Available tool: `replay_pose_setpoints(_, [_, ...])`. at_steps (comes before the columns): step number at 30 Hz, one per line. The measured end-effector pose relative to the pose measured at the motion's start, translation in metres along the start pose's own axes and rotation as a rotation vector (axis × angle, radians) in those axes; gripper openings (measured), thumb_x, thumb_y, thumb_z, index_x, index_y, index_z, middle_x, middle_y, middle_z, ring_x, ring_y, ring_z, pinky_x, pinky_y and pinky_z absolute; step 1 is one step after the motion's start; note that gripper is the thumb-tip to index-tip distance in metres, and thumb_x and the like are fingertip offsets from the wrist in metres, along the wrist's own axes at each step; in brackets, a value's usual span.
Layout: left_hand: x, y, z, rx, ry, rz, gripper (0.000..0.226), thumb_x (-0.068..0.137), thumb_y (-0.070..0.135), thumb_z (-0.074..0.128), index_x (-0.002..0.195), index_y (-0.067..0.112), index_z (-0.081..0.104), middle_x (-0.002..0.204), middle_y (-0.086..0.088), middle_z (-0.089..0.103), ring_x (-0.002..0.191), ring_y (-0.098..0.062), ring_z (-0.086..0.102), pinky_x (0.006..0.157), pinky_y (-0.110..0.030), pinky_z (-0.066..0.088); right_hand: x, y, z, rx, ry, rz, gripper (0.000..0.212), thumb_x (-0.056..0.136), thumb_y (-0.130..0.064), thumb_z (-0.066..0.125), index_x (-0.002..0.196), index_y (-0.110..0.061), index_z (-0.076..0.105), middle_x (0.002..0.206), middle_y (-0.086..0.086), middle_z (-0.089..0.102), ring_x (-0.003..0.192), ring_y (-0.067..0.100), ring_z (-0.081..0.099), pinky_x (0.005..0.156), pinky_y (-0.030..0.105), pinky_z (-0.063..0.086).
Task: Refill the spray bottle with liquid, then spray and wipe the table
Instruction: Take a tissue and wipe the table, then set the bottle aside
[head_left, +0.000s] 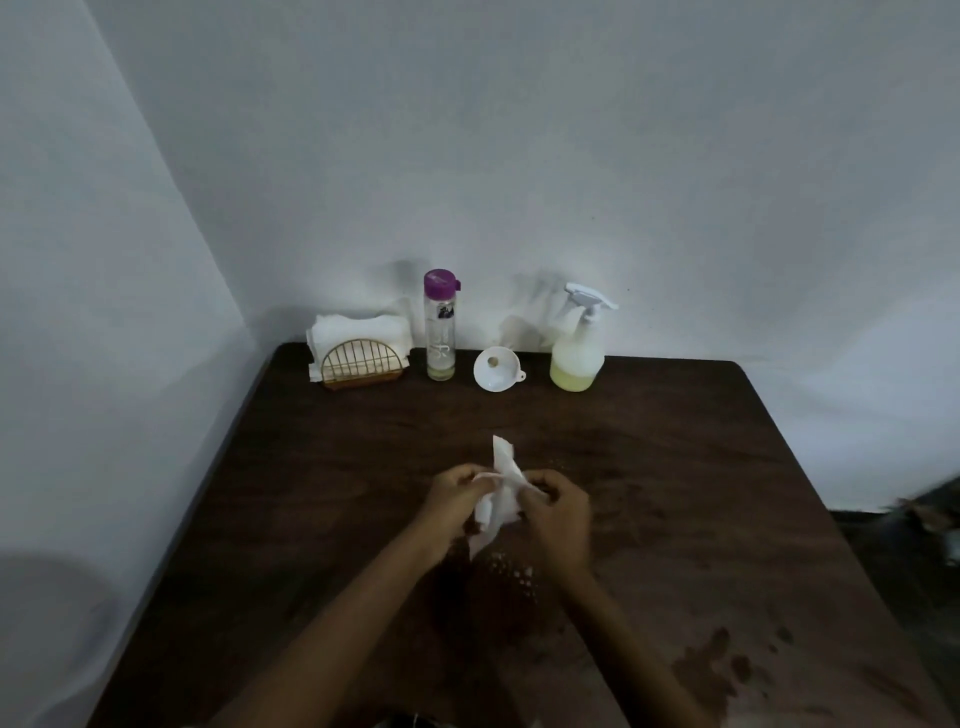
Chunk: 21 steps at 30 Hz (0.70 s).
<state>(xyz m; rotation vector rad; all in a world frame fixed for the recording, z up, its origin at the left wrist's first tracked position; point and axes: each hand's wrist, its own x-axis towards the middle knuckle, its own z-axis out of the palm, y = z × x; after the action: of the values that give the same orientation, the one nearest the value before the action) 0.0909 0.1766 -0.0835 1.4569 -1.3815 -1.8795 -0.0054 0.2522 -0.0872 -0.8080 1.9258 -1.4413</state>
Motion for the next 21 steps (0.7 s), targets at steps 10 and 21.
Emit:
replay_pose_setpoints(10, [-0.006, -0.007, 0.009, -0.063, -0.204, -0.102, 0.023, 0.095, 0.026, 0.044, 0.112, 0.022, 0.058, 0.112, -0.004, 0.062, 0.105, -0.021, 0.060, 0.096, -0.044, 0.048, -0.004, 0.018, -0.014, -0.071, -0.022, 0.038, 0.001, 0.079, -0.016, 0.070, 0.078, -0.016, 0.070, 0.082, -0.003, 0.069, 0.079, 0.011, 0.065, 0.074, 0.032, 0.055])
replay_pose_setpoints(21, [0.025, -0.078, -0.056, 0.634, 0.053, 0.096, 0.020, 0.089, 0.010, 0.054, 0.105, 0.015, 0.065, 0.112, -0.005, 0.064, 0.104, -0.018, 0.059, 0.086, -0.020, 0.047, 0.029, 0.085, -0.086, -0.696, 0.147, -0.034, 0.019, 0.084, -0.001, 0.051, 0.094, -0.004, 0.066, 0.101, 0.014, 0.059, 0.095, 0.032, 0.056, 0.072, 0.033, 0.042])
